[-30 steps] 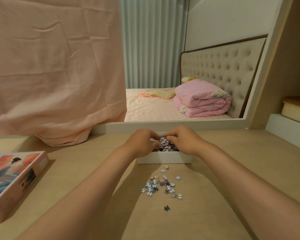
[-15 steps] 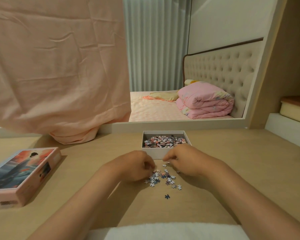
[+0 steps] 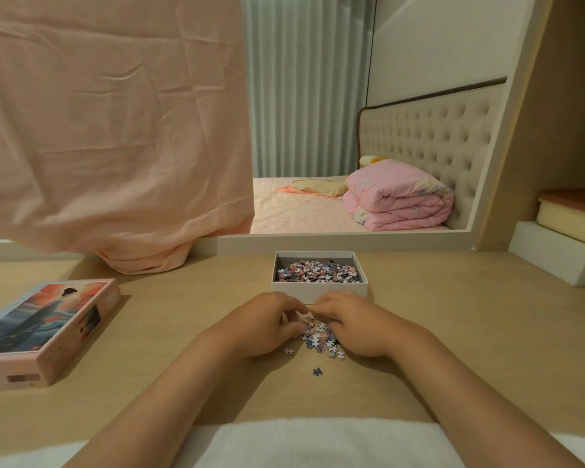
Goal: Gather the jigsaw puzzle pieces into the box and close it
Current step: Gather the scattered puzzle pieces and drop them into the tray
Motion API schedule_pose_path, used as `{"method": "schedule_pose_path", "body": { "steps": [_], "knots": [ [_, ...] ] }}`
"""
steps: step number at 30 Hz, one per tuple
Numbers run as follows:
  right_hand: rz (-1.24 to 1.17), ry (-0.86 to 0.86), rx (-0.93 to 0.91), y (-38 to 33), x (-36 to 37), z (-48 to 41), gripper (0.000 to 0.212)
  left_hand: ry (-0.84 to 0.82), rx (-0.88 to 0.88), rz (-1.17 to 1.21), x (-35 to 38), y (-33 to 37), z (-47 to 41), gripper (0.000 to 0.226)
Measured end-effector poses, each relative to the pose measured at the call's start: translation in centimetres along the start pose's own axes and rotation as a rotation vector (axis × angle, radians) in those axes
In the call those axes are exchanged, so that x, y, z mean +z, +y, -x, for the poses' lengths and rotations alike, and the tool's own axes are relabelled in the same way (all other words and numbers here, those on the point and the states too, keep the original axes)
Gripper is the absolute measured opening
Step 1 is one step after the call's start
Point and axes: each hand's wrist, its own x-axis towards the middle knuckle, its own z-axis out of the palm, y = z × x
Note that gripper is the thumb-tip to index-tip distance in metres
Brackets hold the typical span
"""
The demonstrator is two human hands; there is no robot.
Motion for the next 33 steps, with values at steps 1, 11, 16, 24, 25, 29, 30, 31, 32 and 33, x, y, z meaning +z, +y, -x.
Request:
{"method": "schedule_pose_path", "body": {
  "steps": [1, 11, 16, 24, 25, 29, 30, 31, 32, 33],
  "knots": [
    [0.01, -0.02, -0.014, -0.1, 0.2, -0.1, 0.05, -0.008, -0.007, -0.05, -0.3, -0.1, 0.2, 0.027],
    [-0.14, 0.003, 0.112, 1.0, -2.5, 1.6, 0.034, 0.008, -0.022, -0.021, 0.4, -1.0, 0.7, 0.036],
    [-0.096, -0.107, 0.16, 0.8, -2.1, 1.7, 0.038, 0.038, 0.056, -0.021, 1.9, 0.4, -0.3, 0.032],
    [-0.103, -0.036, 0.159, 1.4, -1.5, 1.0, 0.033, -0.201, -0.034, -0.151, 1.1, 1.2, 1.3, 0.102],
    [-0.033, -0.051, 0.146, 1.4, -1.2, 0.9, 0.034, -0.212, -0.023, -0.204, 1.3, 1.4, 1.3, 0.107],
    [-0.021, -0.101, 0.095, 0.4, -0.9, 0.6, 0.052, -0.131, 0.009, -0.121, 1.8, 1.2, 0.5, 0.089],
    [-0.044, -0.105, 0.079, 0.2, -1.1, 0.7, 0.054, -0.103, 0.016, -0.082, 2.0, 1.0, 0.3, 0.083],
    [-0.074, -0.104, 0.077, 0.3, -1.3, 0.7, 0.055, -0.075, 0.026, -0.048, 2.1, 0.9, 0.1, 0.077],
    [-0.102, -0.105, 0.098, 0.3, -1.6, 0.8, 0.054, -0.051, 0.037, -0.022, 2.2, 0.8, 0.0, 0.071],
    [-0.127, -0.097, 0.117, 0.4, -1.9, 1.0, 0.05, -0.031, 0.043, -0.001, 2.3, 0.8, -0.2, 0.067]
  ]
}}
